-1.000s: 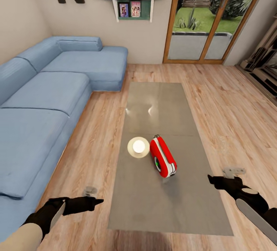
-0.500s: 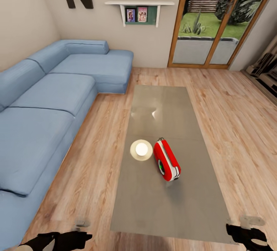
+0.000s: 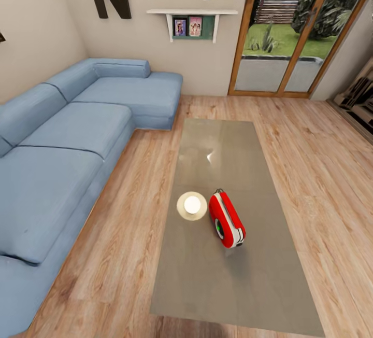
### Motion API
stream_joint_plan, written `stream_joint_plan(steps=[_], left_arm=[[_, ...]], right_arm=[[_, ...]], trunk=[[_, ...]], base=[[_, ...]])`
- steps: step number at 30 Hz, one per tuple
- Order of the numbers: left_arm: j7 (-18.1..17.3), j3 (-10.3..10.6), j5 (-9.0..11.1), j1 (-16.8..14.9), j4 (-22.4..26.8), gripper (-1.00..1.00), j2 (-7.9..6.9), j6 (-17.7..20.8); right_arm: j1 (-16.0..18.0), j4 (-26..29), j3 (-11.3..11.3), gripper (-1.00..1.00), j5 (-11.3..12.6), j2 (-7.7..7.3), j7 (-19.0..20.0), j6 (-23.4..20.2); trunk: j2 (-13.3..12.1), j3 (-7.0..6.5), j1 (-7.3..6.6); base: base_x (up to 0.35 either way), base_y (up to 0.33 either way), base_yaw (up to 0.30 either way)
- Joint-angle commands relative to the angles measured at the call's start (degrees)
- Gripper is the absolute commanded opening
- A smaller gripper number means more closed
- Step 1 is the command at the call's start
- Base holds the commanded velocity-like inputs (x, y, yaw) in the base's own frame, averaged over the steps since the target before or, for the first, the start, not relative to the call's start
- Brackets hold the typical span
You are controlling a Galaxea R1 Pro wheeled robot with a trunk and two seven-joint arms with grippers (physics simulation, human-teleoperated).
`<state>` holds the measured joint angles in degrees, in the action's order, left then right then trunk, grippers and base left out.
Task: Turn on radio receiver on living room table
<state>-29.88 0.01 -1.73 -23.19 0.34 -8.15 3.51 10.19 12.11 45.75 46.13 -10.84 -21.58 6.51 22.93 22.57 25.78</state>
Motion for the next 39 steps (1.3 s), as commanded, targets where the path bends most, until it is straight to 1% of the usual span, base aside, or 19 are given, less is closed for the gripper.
stream_joint_plan(steps=[1, 5, 6, 8, 9, 10, 12, 13, 15, 16, 17, 18, 20, 21, 22, 26, 29, 31, 39], left_arm=[[1.91, -0.19, 0.07, 0.75, 0.01, -1.0, 0.68, 0.0], [8.05, -0.2, -0.16, 4.18, 0.01, -1.0, 2.63, -0.28], [8.3, -0.19, -0.15, 4.43, 0.01, -1.0, 2.7, -0.47], [8.9, -0.23, 0.02, 5.48, 0.01, -1.0, 2.94, -1.43], [9.08, -0.25, 0.06, 6.1, 0.01, -1.0, 3.01, -1.8], [9.34, -0.26, 0.1, 7.06, 0.01, -1.0, 3.08, -2.17], [10.05, -0.27, 0.17, 8.14, 0.01, -1.0, 3.16, -2.39], [10.65, -0.27, 0.23, 8.61, 0.01, -1.0, 3.18, -2.45], [11.89, -0.28, 0.27, 9.32, 0.01, -1.0, 3.25, -2.5], [12.39, -0.28, 0.28, 9.55, 0.01, -1.0, 3.26, -2.51], [14.87, -0.28, 0.35, 10.42, -0.03, -1.0, 3.56, -2.41], [17.65, -0.28, 0.38, 11.33, -0.05, -1.0, 4.35, -2.09], [20.3, -0.28, 0.4, 12.09, -0.06, -1.0, 5.32, -1.81], [23.47, -0.31, 0.44, 12.68, -0.07, -1.0, 6.04, -1.53], [24.74, -0.34, 0.5, 12.71, -0.05, -1.0, 6.25, -1.43], [25.74, -0.36, 0.69, 12.79, 0.0, -1.0, 6.39, -2.16], [26.11, -0.36, 0.85, 12.84, -0.05, -1.0, 6.39, -5.35], [26.22, -0.36, 0.88, 12.83, -0.06, -1.0, 6.39, -6.19], [26.44, -0.37, 0.3, 12.84, 0.63, -1.0, 6.39, -7.22]], right_arm=[[0.01, -2.15, -0.02, 1.0, -0.06, 1.19, 1.99, 0.41], [0.01, -5.71, -0.05, 1.0, 0.2, 3.86, 6.89, 0.9], [0.01, -5.86, -0.05, 1.0, 0.21, 4.04, 7.07, 0.9], [0.01, -7.21, -0.04, 1.0, 0.19, 5.51, 7.51, 0.92], [0.01, -8.34, -0.04, 1.0, 0.14, 6.61, 7.64, 0.95], [0.01, -10.05, -0.05, 1.0, 0.04, 8.39, 7.75, 1.04], [0.01, -11.35, -0.05, 1.0, -0.03, 10.44, 7.82, 1.1], [0.01, -11.69, -0.05, 1.0, -0.05, 11.15, 7.84, 1.11], [0.01, -11.98, -0.05, 1.0, -0.06, 11.84, 7.85, 1.09], [0.01, -12.04, -0.05, 1.0, -0.07, 11.99, 7.85, 1.09], [0.01, -12.18, -0.05, 1.0, -0.07, 12.35, 7.86, 1.06], [-0.35, -12.26, 0.0, 1.0, -0.11, 12.5, 7.86, 1.09], [-0.65, -12.29, 0.06, 1.0, -0.26, 12.59, 7.86, 1.11], [-0.83, -12.32, 0.1, 1.0, -0.89, 12.71, 7.87, 1.13], [-0.9, -12.33, 0.11, 1.0, -1.31, 12.87, 7.87, 1.13], [-0.94, -12.31, 0.12, 1.0, -1.7, 12.98, 7.87, 1.14], [-0.96, -12.28, 0.12, 1.0, -1.79, 12.94, 7.94, 1.12], [-0.96, -12.27, 0.11, 1.0, -1.77, 12.9, 7.95, 1.09], [-0.96, -12.2, 0.04, 1.0, -1.31, 12.84, 7.95, 1.05]], trunk=[[0.0, -0.11, 0.01], [0.0, -0.47, 0.01], [0.0, -0.56, 0.01], [0.0, -0.75, 0.01], [0.0, -0.84, 0.01], [0.0, -0.93, 0.01], [0.0, -1.11, 0.01], [0.0, -1.2, 0.01], [0.0, -1.38, 0.01], [0.0, -1.48, 0.01], [0.0, -1.57, 0.01], [0.0, -1.66, 0.01], [0.0, -1.84, 0.01], [0.0, -1.93, 0.01], [0.0, -2.02, 0.01], [0.0, -2.39, 0.01], [0.0, -2.59, 0.01], [0.0, -2.66, 0.01], [0.0, -2.72, 0.01]], base=[[0.0, 0.0, 0.041], [0.0, 0.0, 0.059], [0.0, 0.0, 0.066], [0.0, 0.0, 0.067], [0.0, 0.0, 0.068], [0.0, 0.0, 0.07], [0.0, 0.0, 0.076], [0.0, 0.0, 0.082], [0.0, 0.0, 0.086], [0.0, 0.0, 0.089], [0.0, 0.0, 0.093], [0.0, 0.0, 0.096], [0.0, 0.0, 0.098], [0.0, 0.0, 0.1], [0.0, 0.0, 0.101], [0.0, 0.0, 0.074], [0.0, 0.0, 0.017], [0.0, 0.0, 0.007], [0.0, 0.0, 0.001]])
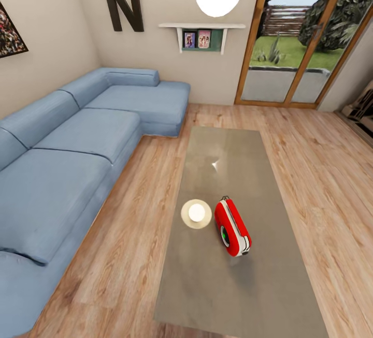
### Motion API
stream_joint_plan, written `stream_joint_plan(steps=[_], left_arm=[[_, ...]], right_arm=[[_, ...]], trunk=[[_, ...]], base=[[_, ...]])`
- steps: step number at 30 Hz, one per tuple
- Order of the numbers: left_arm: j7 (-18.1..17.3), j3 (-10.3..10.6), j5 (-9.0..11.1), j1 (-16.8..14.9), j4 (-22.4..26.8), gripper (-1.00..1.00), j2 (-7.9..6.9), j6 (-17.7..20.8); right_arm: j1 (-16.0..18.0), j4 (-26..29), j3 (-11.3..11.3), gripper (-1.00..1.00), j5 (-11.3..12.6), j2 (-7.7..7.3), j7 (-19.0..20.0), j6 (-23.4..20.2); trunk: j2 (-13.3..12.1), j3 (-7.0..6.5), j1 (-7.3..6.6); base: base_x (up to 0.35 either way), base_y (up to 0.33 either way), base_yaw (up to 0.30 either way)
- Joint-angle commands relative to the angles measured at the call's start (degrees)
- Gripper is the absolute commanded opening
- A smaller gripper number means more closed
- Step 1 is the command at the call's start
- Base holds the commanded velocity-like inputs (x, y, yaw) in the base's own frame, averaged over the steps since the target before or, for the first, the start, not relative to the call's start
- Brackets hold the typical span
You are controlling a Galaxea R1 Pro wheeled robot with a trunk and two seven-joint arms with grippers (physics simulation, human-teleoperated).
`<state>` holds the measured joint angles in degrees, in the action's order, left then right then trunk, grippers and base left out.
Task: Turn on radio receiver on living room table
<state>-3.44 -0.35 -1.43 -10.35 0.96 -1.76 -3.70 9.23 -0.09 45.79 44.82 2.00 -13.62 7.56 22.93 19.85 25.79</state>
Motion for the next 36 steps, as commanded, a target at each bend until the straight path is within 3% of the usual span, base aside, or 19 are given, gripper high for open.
stream_joint_plan(steps=[1, 36], left_arm=[[0.0, -0.03, -0.02, 0.01, 0.07, -1.0, 0.0, -0.03], [0.01, 0.0, 0.08, 0.01, 0.09, -1.0, 0.01, -0.08]], right_arm=[[0.0, 0.0, 0.0, 1.0, 0.07, 0.04, 0.0, 0.0], [0.0, -0.03, -0.09, 1.0, 0.29, 0.2, 0.0, 0.0]], trunk=[[0.0, -0.04, 0.0], [0.0, -3.14, 0.0]], base=[[0.0, 0.0, 0.0], [0.0, 0.0, 0.0]])
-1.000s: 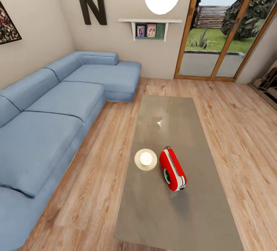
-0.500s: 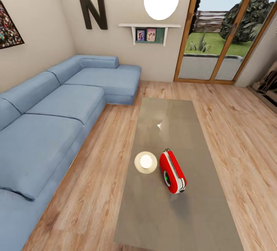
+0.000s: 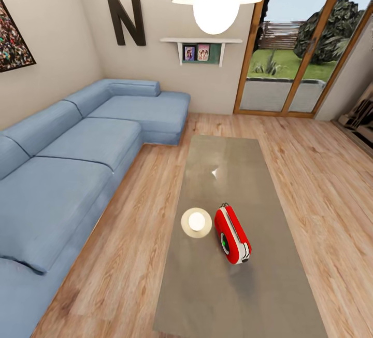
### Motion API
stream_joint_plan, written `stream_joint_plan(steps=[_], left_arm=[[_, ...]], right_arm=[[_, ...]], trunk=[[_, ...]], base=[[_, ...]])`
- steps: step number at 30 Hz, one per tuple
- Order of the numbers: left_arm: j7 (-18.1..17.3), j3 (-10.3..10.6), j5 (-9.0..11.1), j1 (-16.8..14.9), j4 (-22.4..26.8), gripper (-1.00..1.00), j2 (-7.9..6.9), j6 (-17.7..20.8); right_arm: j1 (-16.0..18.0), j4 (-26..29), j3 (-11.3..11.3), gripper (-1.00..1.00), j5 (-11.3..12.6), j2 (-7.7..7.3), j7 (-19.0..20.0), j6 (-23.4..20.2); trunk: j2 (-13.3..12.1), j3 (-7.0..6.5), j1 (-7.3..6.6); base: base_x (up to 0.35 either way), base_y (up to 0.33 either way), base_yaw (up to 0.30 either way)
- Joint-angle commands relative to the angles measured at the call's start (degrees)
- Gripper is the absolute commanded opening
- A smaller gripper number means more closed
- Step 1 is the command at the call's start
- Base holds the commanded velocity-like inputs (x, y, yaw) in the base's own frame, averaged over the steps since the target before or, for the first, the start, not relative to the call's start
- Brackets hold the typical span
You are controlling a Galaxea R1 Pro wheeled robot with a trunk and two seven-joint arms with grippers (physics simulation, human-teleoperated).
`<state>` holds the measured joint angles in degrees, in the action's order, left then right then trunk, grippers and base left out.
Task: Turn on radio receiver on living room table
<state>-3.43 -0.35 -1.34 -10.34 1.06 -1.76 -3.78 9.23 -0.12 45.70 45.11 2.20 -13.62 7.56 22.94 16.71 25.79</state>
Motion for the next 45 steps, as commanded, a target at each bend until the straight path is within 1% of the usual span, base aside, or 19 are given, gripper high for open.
stream_joint_plan(steps=[1, 40, 45], left_arm=[[0.0, 0.01, 0.01, 0.01, 0.0, -1.0, 0.0, 0.0], [0.0, 0.0, -0.03, -0.02, 0.0, -1.0, 0.0, 0.0], [0.0, 0.01, -0.06, -0.01, 0.0, -1.0, 0.0, 0.0]], right_arm=[[0.0, 0.01, 0.0, 1.0, -0.01, 0.0, 0.0, 0.0], [0.0, -0.04, 0.0, 1.0, 0.05, 0.09, 0.0, 0.01], [0.0, -0.01, -0.01, 1.0, 0.06, 0.03, 0.0, -0.07]], trunk=[[0.0, -0.09, 0.0], [0.0, -3.65, 0.0], [0.0, -3.85, 0.0]], base=[[0.0, 0.0, 0.0], [0.0, 0.0, 0.0], [0.0, 0.0, 0.0]])
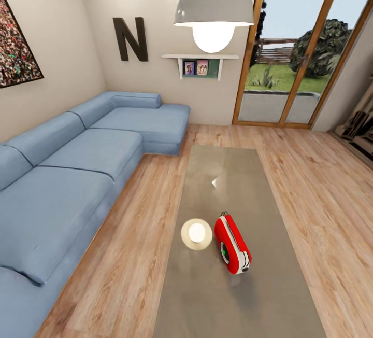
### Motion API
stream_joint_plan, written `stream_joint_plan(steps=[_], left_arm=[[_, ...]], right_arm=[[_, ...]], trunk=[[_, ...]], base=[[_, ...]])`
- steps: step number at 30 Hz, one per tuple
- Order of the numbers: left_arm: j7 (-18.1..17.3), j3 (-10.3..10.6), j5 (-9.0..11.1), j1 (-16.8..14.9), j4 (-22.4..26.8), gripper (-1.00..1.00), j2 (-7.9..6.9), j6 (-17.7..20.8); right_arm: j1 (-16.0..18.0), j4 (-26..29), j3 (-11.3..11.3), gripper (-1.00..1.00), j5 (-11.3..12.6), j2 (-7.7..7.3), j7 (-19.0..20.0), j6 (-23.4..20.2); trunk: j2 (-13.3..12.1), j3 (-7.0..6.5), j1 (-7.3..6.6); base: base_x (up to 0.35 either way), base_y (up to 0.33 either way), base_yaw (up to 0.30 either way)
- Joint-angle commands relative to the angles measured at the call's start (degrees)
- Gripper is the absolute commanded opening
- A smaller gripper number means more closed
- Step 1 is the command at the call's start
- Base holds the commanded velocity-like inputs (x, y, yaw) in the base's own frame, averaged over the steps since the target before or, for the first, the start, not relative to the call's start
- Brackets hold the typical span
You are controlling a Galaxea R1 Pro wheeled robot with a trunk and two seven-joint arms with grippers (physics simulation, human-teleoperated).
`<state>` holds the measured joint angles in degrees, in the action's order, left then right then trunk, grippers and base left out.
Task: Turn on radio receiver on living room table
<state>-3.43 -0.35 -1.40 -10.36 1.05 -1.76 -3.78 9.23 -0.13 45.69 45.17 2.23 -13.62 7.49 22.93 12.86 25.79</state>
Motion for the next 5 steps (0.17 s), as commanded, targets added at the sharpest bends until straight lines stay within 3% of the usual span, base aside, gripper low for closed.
stream_joint_plan(steps=[1, 5], left_arm=[[-0.02, 0.0, 0.0, -0.01, 0.0, -1.0, 0.0, 0.0], [0.0, -0.01, 0.06, 0.02, 0.0, -1.0, 0.0, 0.0]], right_arm=[[0.0, -0.01, 0.0, 1.0, 0.0, 0.0, 0.0, -0.01], [0.0, 0.01, 0.0, 1.0, -0.05, 0.04, 0.0, -0.02]], trunk=[[0.0, -0.01, 0.0], [0.0, -0.02, 0.0]], base=[[0.0, 0.0, 0.0], [0.0, 0.0, 0.0]])
